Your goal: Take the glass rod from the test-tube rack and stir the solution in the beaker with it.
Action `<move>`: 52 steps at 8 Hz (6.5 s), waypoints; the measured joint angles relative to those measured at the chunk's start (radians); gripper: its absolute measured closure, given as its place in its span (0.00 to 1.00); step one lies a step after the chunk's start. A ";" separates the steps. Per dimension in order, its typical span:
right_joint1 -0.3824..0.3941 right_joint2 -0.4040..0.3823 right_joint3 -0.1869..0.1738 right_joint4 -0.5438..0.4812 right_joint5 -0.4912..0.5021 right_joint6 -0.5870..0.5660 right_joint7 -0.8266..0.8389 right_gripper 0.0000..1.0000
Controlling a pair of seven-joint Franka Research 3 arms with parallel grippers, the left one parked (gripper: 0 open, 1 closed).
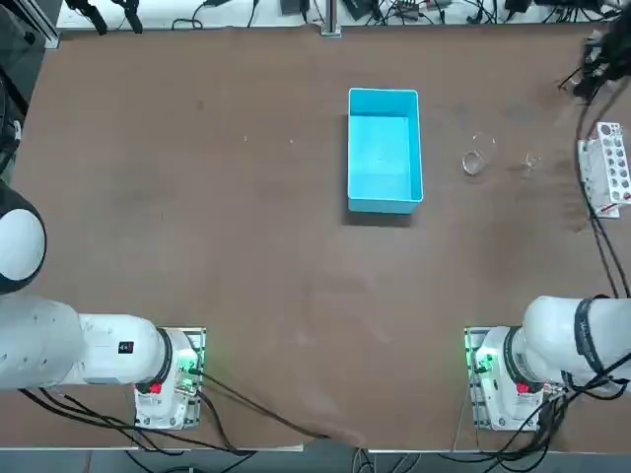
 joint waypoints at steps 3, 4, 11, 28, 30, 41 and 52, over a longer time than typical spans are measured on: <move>0.221 0.069 0.001 -0.005 0.000 0.021 0.245 0.95; 0.239 0.089 0.000 -0.013 0.000 0.045 0.274 0.95; 0.225 0.110 -0.035 -0.179 -0.001 0.243 0.279 0.95; 0.263 0.191 -0.031 -0.222 -0.021 0.443 0.437 0.95; 0.262 0.191 -0.038 -0.222 -0.023 0.463 0.437 0.95; 0.247 0.164 -0.025 -0.255 -0.079 0.391 0.473 0.95; 0.241 0.186 -0.044 -0.223 -0.079 0.450 0.569 0.95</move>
